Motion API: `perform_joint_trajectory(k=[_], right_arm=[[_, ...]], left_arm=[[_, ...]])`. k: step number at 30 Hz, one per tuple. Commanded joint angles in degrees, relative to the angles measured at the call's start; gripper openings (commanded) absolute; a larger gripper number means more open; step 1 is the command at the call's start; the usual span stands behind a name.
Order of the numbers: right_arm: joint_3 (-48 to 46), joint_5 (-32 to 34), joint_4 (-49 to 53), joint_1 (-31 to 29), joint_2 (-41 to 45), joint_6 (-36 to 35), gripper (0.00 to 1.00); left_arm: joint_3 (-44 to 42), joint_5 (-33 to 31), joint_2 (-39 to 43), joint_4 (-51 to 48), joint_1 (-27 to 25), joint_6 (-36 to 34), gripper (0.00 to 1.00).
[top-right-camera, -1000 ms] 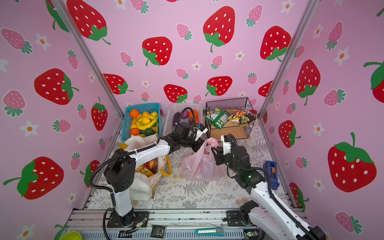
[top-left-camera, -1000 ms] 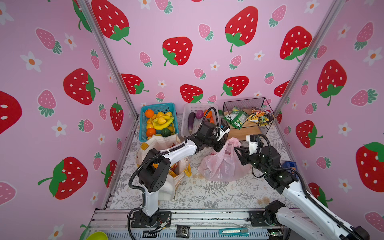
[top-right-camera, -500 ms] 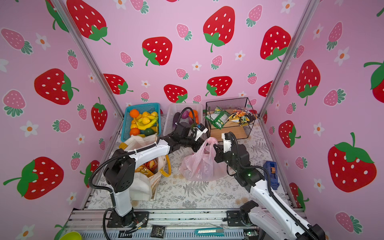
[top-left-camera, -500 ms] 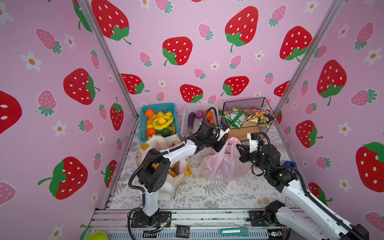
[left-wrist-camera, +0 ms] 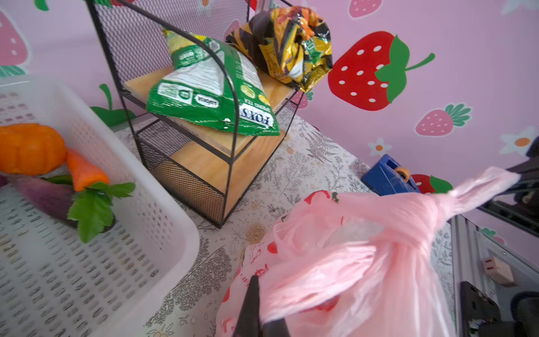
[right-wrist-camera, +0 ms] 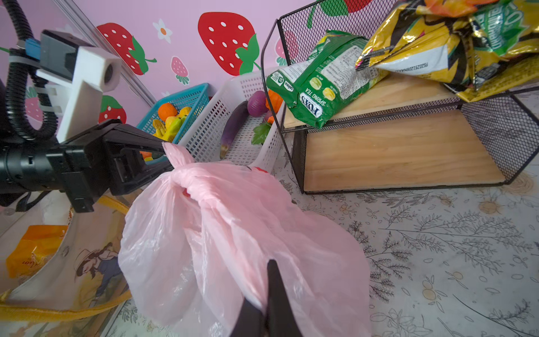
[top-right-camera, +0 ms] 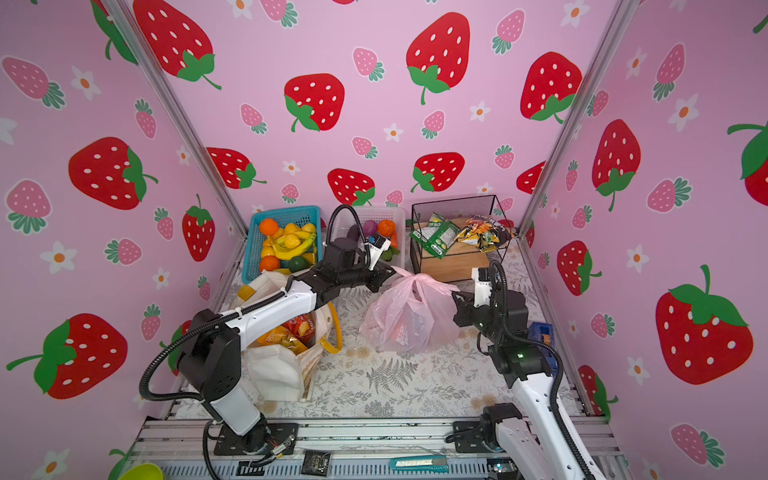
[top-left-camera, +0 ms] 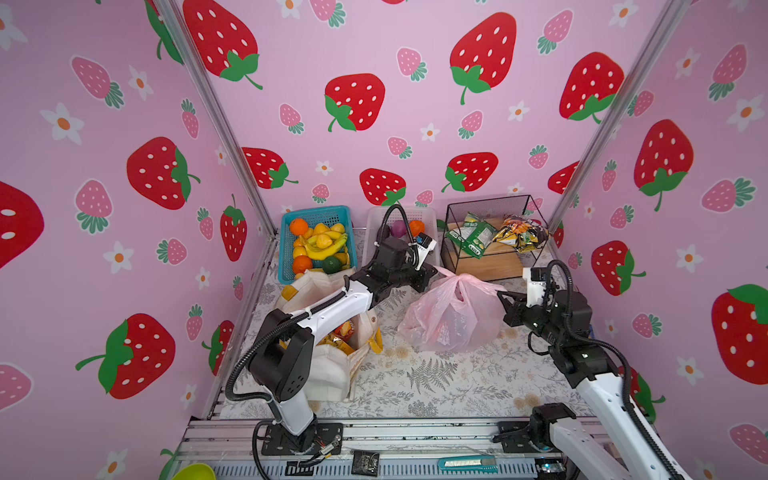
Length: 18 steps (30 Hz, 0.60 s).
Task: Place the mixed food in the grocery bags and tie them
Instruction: 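Pull both grippers apart, stretching the pink handles to cinch the knot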
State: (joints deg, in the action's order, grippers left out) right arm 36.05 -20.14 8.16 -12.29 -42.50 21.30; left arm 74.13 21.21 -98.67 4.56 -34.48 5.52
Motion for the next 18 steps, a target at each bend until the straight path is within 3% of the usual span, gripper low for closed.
perform_joint_trajectory(k=[1,7,18], right_arm=[[-3.45,-3.76,-0.66,5.94,0.87,1.99,0.0],[-16.06,-10.16,-13.52,18.97,0.62,11.17,0.0],[-26.29,2.39,-22.74,21.08,-0.37,15.65,0.0]], left_arm=[[-1.73,-8.76,1.75,0.66,2.4,2.26,0.0],[-7.93,-17.43,4.47,0.13,5.17,3.68,0.0],[-14.91,-23.86,6.22,1.21,10.37,3.5,0.0]])
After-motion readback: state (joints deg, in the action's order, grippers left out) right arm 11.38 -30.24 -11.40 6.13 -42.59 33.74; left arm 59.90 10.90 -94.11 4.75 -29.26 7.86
